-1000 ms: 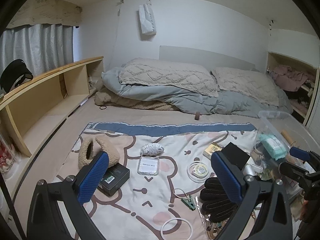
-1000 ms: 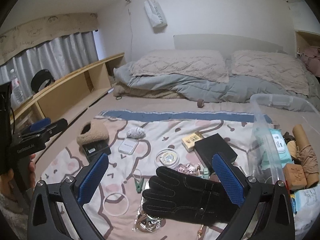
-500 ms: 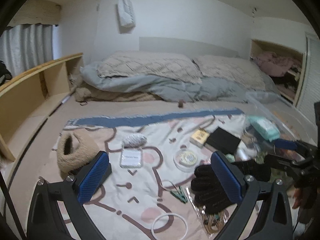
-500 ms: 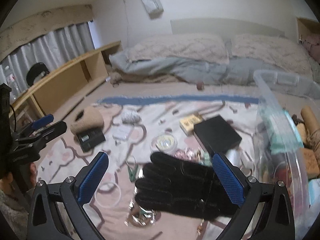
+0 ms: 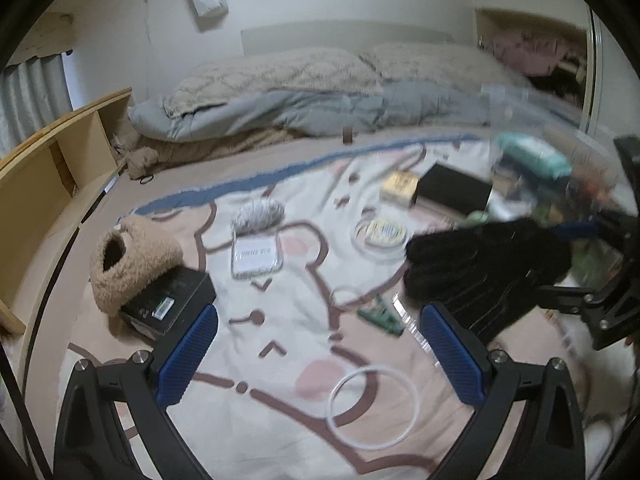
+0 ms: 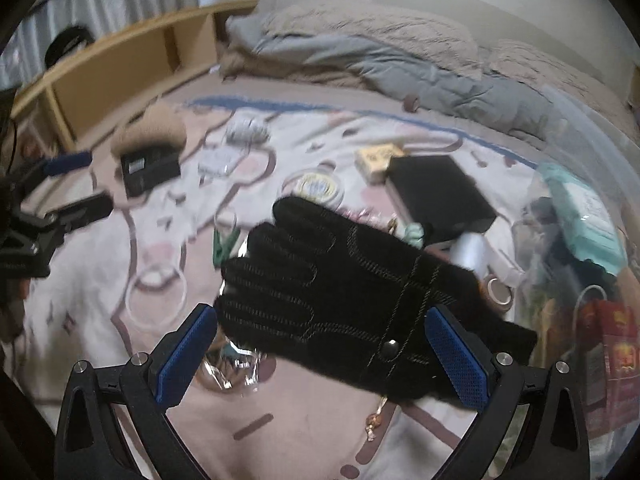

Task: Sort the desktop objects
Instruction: 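Lower both tools toward the items on the bed sheet, then move the open right tool over the clear bag of tan cords beside the black glove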

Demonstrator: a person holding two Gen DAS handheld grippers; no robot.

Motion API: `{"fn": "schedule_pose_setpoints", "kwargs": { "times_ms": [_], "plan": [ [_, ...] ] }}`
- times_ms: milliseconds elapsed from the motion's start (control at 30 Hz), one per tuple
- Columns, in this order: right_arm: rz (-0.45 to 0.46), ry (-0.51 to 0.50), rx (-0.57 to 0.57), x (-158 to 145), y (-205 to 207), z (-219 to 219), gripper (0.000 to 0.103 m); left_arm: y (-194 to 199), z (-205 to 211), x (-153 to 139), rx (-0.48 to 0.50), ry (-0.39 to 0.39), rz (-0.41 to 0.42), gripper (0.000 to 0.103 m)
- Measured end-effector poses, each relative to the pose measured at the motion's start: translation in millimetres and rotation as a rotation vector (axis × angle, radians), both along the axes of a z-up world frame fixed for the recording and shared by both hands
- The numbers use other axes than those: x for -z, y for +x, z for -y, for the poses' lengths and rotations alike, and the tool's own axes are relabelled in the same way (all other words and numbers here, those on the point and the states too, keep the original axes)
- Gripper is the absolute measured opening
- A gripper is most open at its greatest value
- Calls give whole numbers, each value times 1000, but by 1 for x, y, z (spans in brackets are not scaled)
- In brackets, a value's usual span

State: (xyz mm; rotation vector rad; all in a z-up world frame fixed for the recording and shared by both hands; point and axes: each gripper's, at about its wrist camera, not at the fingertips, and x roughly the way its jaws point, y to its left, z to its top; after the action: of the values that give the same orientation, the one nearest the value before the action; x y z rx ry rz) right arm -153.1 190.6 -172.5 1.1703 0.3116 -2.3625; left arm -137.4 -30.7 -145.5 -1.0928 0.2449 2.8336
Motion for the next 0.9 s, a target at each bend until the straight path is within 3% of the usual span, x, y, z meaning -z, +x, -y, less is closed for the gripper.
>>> {"fn": "schedule_pose_setpoints", "kwargs": {
  "times_ms": [400, 667, 900],
  "plan": [
    [125, 86, -61, 46, 8, 33, 103, -4, 19, 57, -43, 9, 182, 102],
    [205, 32, 24, 66, 5, 40, 103, -8, 23, 83, -78, 32, 279, 102],
    [227, 4, 74, 71, 6, 47, 103, -7, 29, 100, -90, -4, 315, 102]
  ]
}}
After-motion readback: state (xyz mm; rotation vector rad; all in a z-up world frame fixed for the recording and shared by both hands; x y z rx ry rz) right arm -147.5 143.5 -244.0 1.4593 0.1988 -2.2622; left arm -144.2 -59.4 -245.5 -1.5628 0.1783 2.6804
